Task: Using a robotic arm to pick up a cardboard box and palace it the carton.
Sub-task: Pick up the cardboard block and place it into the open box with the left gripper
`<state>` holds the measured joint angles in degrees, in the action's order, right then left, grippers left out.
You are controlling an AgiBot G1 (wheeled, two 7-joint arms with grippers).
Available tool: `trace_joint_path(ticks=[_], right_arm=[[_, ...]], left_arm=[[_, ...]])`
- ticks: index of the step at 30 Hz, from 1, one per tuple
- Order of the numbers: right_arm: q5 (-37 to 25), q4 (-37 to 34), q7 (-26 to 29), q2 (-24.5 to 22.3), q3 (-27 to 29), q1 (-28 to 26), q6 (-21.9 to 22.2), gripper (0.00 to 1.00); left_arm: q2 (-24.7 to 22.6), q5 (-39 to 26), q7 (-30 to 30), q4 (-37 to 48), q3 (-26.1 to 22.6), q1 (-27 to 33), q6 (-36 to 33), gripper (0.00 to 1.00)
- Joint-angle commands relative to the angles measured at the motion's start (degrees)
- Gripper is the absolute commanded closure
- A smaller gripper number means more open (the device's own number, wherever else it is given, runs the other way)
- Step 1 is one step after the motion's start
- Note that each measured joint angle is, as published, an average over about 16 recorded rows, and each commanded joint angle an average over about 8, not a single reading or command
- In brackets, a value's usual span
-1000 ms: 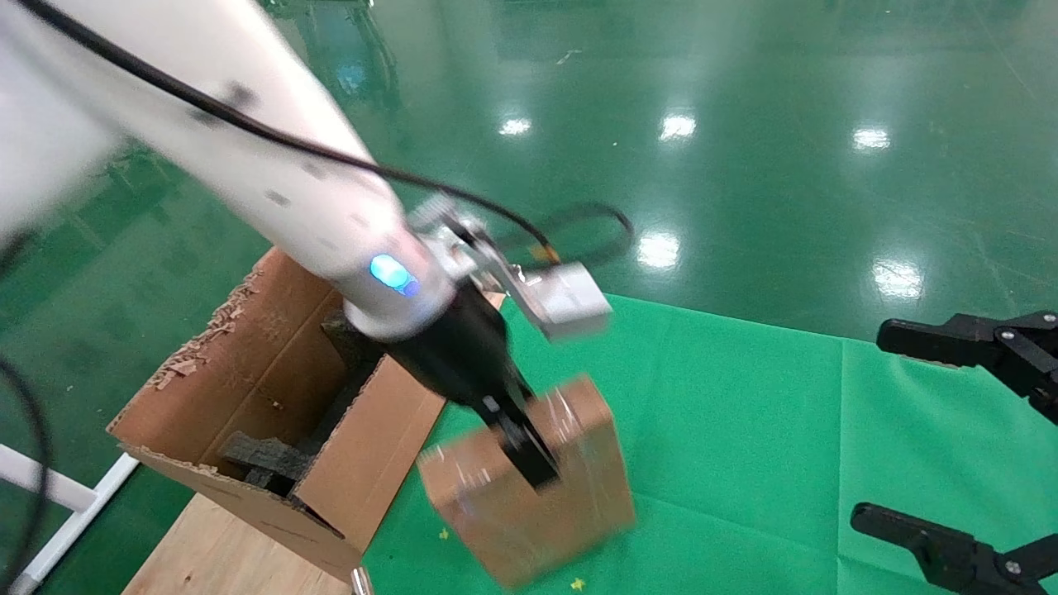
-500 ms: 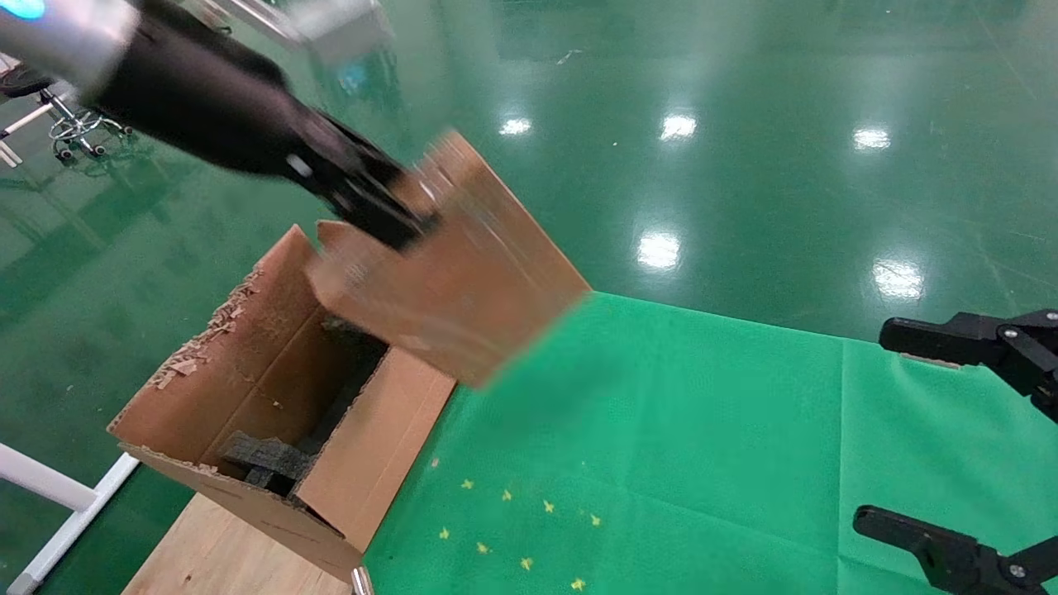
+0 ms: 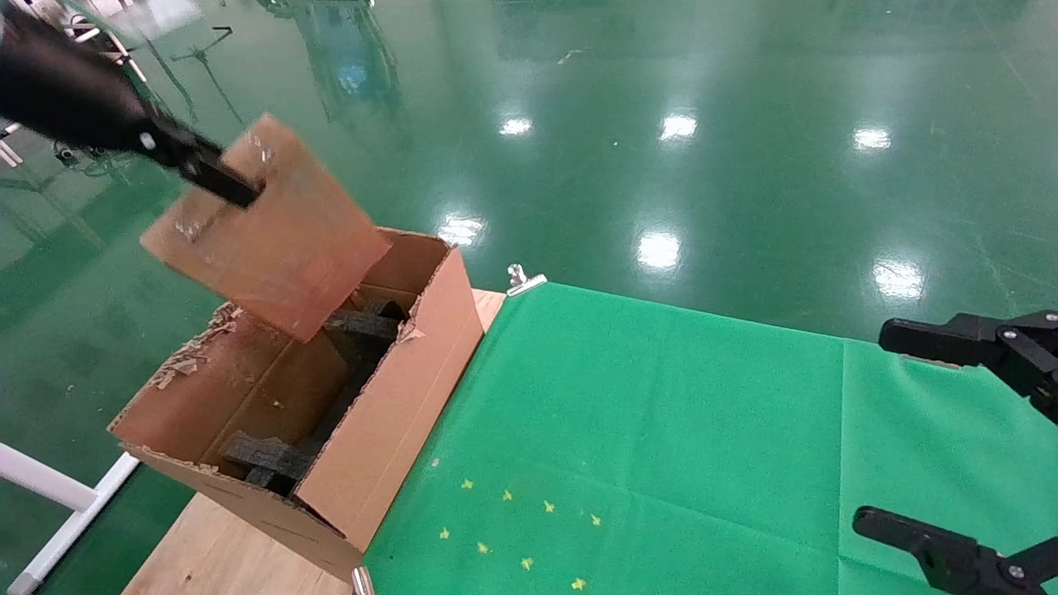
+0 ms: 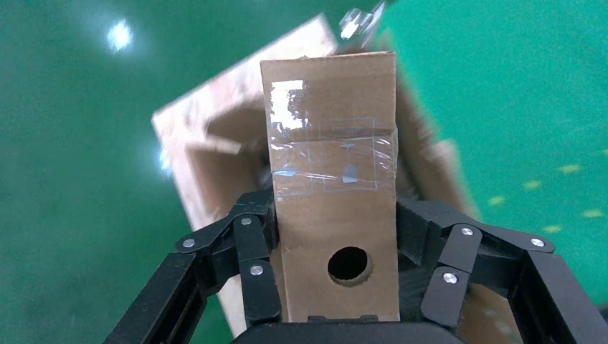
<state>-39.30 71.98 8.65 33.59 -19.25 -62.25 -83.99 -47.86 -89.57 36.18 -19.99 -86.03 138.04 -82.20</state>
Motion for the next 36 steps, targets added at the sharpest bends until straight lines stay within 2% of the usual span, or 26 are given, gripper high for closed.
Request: trace_joint_path(ticks=[1,5,9,19,36], right_arm=[[0.0,0.0,0.0,0.0,0.0,0.0,0.0,0.00],[0.0,0.0,0.0,0.0,0.0,0.0,0.0,0.00],[0.0,0.0,0.0,0.0,0.0,0.0,0.0,0.00],[0.0,0.0,0.0,0.0,0.0,0.0,0.0,0.00],[0.0,0.0,0.0,0.0,0.0,0.0,0.0,0.00]], left_arm=[[-1.0,-1.0,-1.8,4.0,-0.7,-2.3,2.5,1.00],[-2.7,-1.7,-2.3,9.2,-1.2,-7.2,8.7,1.00],[-3.7,-1.5,-1.7,13.4,-1.1,-10.5,11.7,1.00],[-4.1,-1.6,-0.3,18.8,-1.3,-14.9,11.1,1.00],[-3.6,-1.6,0.3,20.3,-1.3,-22.9,15.0,1.00]])
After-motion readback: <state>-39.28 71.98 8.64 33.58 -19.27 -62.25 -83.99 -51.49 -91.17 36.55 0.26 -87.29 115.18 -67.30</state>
